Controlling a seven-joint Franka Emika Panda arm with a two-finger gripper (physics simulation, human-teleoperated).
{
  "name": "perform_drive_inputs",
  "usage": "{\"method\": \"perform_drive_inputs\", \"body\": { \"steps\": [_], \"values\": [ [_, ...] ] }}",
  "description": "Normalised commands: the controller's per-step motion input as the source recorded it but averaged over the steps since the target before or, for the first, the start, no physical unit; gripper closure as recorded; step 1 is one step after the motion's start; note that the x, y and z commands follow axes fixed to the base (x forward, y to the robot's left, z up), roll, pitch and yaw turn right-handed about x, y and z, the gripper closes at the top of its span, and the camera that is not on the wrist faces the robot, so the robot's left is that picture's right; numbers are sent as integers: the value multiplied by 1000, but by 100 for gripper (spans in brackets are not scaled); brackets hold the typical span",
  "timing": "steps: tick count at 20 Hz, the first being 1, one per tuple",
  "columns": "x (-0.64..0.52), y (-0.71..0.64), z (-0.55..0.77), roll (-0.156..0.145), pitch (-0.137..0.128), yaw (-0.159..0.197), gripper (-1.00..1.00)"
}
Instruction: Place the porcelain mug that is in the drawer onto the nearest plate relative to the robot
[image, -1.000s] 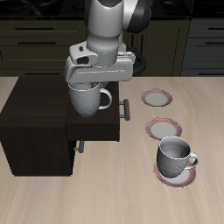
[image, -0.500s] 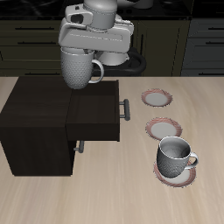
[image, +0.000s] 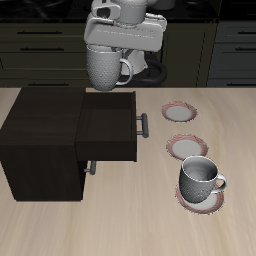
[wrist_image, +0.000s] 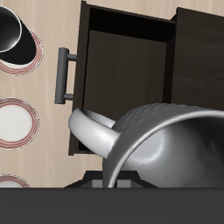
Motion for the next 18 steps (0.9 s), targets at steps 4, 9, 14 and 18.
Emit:
{"method": "perform_drive_inputs", "body": {
  "steps": [4,9,14,18],
  "values": [
    [-441,541,-83,86,-5,15,100],
    [-593,677,-106,83,-22,-2,100],
    [-359,348,-125,37,8,-50,100],
    [-253,441,-190,65,9,-1,100]
  ]
}}
